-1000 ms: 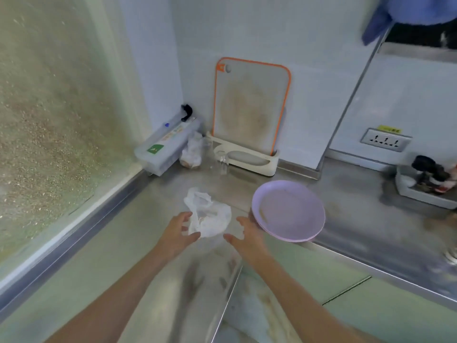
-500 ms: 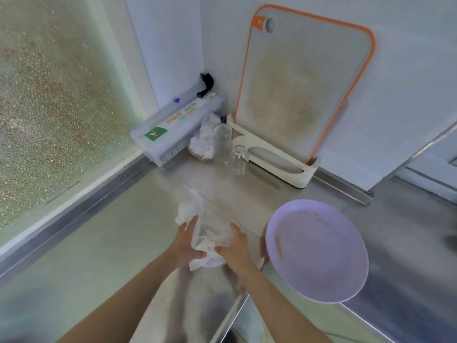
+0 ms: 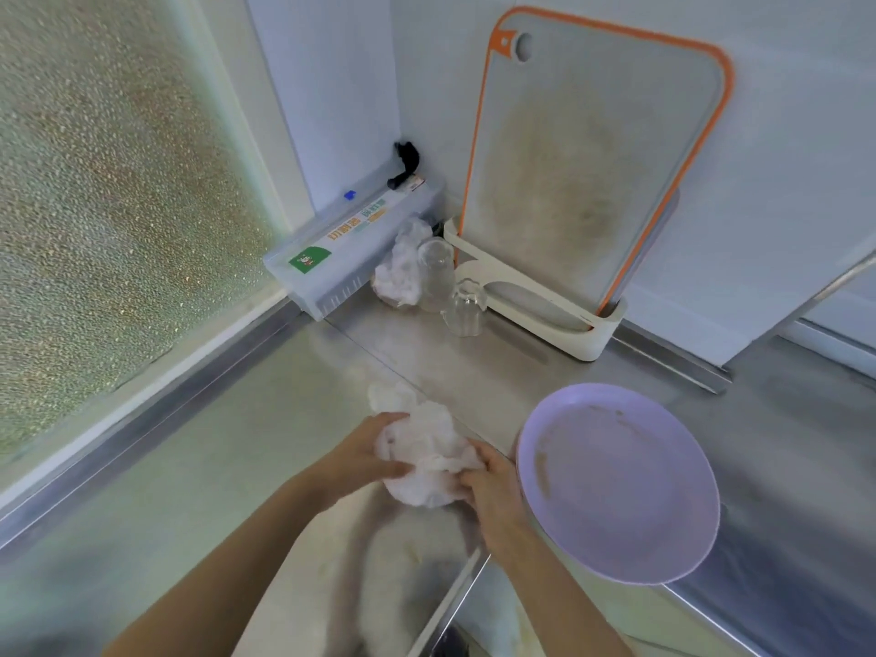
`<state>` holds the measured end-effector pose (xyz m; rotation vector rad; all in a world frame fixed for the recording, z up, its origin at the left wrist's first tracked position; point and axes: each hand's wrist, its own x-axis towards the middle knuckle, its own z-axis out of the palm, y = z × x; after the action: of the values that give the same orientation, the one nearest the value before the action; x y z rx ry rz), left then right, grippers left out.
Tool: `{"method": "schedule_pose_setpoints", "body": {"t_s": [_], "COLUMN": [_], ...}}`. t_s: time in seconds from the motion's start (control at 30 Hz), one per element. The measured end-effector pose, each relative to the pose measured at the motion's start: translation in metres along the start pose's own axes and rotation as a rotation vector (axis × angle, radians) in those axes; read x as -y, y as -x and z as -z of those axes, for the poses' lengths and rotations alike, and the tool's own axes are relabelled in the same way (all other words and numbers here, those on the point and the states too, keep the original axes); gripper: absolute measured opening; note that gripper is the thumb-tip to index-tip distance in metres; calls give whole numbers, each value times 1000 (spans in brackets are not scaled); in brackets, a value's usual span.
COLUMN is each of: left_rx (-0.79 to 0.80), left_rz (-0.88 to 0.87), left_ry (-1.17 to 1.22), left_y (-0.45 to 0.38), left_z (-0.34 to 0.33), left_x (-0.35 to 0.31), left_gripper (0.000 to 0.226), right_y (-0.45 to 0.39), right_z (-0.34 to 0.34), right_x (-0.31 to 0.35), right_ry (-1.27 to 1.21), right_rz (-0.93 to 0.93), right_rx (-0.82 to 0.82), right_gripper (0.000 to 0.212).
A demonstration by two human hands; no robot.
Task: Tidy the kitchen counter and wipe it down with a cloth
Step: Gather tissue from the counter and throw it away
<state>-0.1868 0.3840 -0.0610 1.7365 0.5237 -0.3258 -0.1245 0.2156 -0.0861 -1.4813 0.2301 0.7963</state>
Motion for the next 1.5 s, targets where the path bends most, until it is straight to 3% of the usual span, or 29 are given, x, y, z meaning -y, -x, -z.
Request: {"method": "schedule_pose_setpoints", "body": {"t_s": [0.07,0.13,0.23,0.3,0.37,0.43,0.5,0.53,0.63,0.73,0.8,0.87,0.93,1.07,1.13,1.3,1.43,1.5], "left_rx": [-67,-64,167,283,323,352,395,415,524,664,621,503,432,589,663,952,1130,1233], "left_rz": [-98,-167,-301,-429,-528,-646,-746,-764,-756,-762,-761,-719,-570,-153,10,133,-32,-178], "left_ry": [-36,-108,-346,-567,-719,-850,-902,-899,-917,-908,-827,-721,-569,-179,-103,-245,-624,-712], "left_y": [9,21,46,62,75,88,103,112,149,196,228,257,288,356,393,483,542,564], "left_z": [2,-2,-23,-42,-58,-71,-88,-98,-132,-176,-214,-254,-300,-400,-446,-547,-608,-633], "left_x": [-22,-44,-73,-80,-81,-78,-76,-75,-78,-88,-93,-93,-86,-61,-45,26,104,152], "left_gripper": [49,40,77,91,80,51,31,32,44,47,45,41,33,20,13,20,26,29], "right_y": [16,38,79,106,135,170,209,232,299,356,381,406,434,502,538,630,682,696], "right_z": [7,13,16,17,20,30,48,58,93,117,129,139,153,190,209,247,258,261], "right_x": [10,17,20,16,10,-4,-18,-25,-39,-49,-62,-80,-105,-168,-205,-319,-422,-480], "right_ry": [54,63,-40,-115,-150,-115,-52,-42,-40,128,206,207,170,110,62,-54,-207,-306], "right_rz": [100,179,260,282,285,279,290,311,418,338,293,326,343,264,268,252,180,80], "right_rx": [-123,-179,-142,-73,3,51,-32,-130,-407,-271,-266,-383,-496,-905,-1016,-1285,-1458,-1542], "right_gripper": [32,25,7,16,17,16,24,25,17,31,31,21,21,36,46,28,6,9]}}
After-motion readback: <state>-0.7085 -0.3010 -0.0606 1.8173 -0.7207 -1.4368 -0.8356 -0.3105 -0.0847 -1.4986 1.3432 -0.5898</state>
